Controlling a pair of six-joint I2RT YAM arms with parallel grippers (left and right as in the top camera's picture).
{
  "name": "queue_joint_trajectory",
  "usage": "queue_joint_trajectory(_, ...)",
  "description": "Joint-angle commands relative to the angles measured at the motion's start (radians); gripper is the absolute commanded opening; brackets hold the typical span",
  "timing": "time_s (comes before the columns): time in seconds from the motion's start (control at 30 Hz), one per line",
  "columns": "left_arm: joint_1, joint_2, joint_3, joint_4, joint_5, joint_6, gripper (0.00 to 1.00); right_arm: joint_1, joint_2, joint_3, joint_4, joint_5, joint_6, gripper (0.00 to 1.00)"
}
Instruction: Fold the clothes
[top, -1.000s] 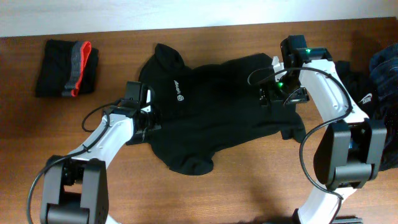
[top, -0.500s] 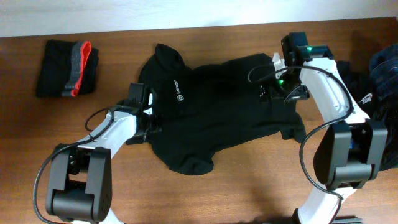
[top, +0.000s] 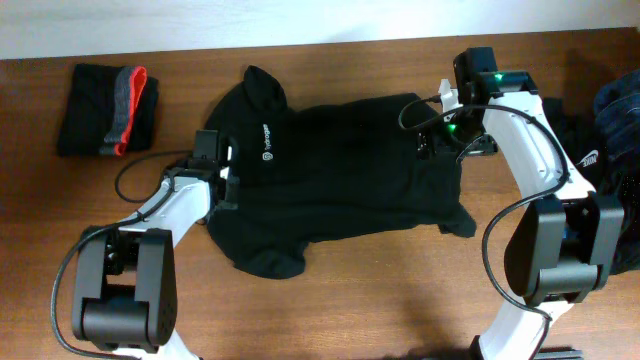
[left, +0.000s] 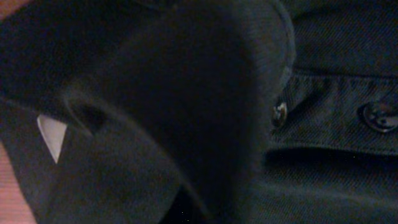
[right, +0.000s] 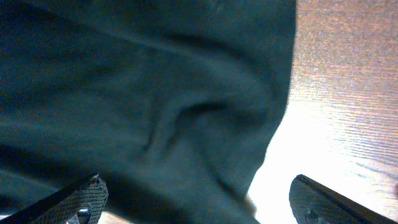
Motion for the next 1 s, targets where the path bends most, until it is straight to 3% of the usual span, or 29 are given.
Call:
queue_joint_trajectory(0.0,0.012,0.036,0.000,0.010,-0.058,0.086,0.08,-0.001,-0.021,0.019,0.002,-0.002,-0.002,0.99)
queue_joint_trajectory(0.13,0.012,0.032,0.079,-0.046,-0.058,0.085,0.24,-0.001,-0.021,0.019,0.001,-0.001,-0.002,0.99)
queue_joint_trajectory(0.27,0.009,0.007,0.233,-0.211,-0.049,0.084,0.38,-0.001,-0.021,0.020,-0.014,0.033,-0.002,0.99)
queue_joint_trajectory(0.4,0.005,-0.032,0.386,-0.396,0.060,-0.023,0.52,-0.004,-0.021,0.020,-0.053,0.066,0.003,0.99)
queue_joint_trajectory(0.57,-0.004,-0.056,0.438,-0.516,0.441,-0.048,0.53,-0.039,-0.021,0.020,-0.140,0.067,0.067,0.99)
queue_joint_trajectory(0.77,-0.060,-0.042,0.389,-0.546,0.447,-0.048,0.55,-0.156,-0.021,0.020,-0.285,0.032,0.197,0.99)
queue_joint_trajectory(0.97,-0.089,-0.042,0.333,-0.531,0.414,-0.048,0.58,-0.257,-0.021,0.019,-0.346,-0.142,0.148,0.99)
